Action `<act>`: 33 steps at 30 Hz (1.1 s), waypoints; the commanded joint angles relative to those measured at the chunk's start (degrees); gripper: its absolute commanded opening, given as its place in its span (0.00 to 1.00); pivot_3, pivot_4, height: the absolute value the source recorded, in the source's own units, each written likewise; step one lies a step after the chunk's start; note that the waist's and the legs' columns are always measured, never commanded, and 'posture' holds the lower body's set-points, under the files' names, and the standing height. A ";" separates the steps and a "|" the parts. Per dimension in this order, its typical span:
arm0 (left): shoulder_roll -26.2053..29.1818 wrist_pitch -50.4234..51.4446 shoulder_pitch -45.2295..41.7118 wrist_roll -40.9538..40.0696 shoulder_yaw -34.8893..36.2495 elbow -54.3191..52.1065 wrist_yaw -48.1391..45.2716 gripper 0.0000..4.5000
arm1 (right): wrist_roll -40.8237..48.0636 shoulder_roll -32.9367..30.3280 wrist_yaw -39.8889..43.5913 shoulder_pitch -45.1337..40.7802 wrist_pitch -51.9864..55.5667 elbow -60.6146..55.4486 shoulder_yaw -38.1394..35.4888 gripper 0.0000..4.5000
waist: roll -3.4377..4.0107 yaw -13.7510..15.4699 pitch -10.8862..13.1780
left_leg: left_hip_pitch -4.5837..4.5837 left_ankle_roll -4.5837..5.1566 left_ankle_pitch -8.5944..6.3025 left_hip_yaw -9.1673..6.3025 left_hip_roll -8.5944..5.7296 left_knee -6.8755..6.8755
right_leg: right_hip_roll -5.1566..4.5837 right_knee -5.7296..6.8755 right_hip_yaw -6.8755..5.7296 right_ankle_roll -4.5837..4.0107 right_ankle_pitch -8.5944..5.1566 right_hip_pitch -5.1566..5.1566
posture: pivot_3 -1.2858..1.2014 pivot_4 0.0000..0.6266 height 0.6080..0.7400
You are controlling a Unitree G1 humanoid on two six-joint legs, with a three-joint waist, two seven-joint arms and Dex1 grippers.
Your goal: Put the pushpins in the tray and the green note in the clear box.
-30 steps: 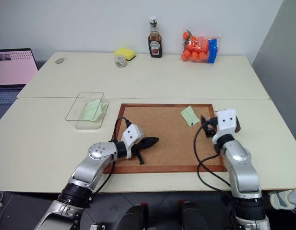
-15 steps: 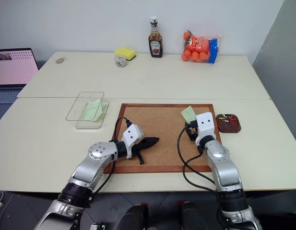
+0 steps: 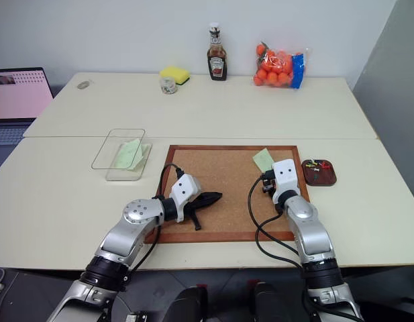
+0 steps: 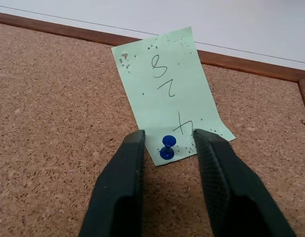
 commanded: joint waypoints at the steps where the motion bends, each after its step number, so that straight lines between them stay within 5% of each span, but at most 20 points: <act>1: 0.56 0.96 1.58 1.28 -1.14 0.66 -0.15 0.00 | 0.23 0.12 0.40 -0.63 -1.44 -1.16 -0.76 0.15 | 0.00 0.00 0.00 | 0.00 0.00 0.00 0.00 0.00 0.00 | 0.00 0.00 0.00 0.00 0.00 0.00 | 0.52 0.24 1.00; 5: 0.53 0.89 1.54 1.30 -1.15 0.74 -0.14 0.00 | 0.14 0.16 0.53 -0.51 -1.20 -1.17 -0.74 0.01 | 0.00 -0.01 0.00 | 0.00 0.00 0.00 0.00 0.00 0.00 | 0.00 0.00 0.00 0.00 0.00 0.00 | 0.52 0.24 1.00; 33: -0.04 1.08 1.65 0.45 -0.89 0.68 -0.57 0.00 | 1.19 0.53 0.38 -5.23 1.82 -13.85 -1.15 0.01 | 0.04 0.00 0.03 | 0.00 0.00 0.00 -0.01 0.01 0.00 | 0.00 0.02 -0.01 -0.01 0.00 0.00 | 0.52 0.24 1.00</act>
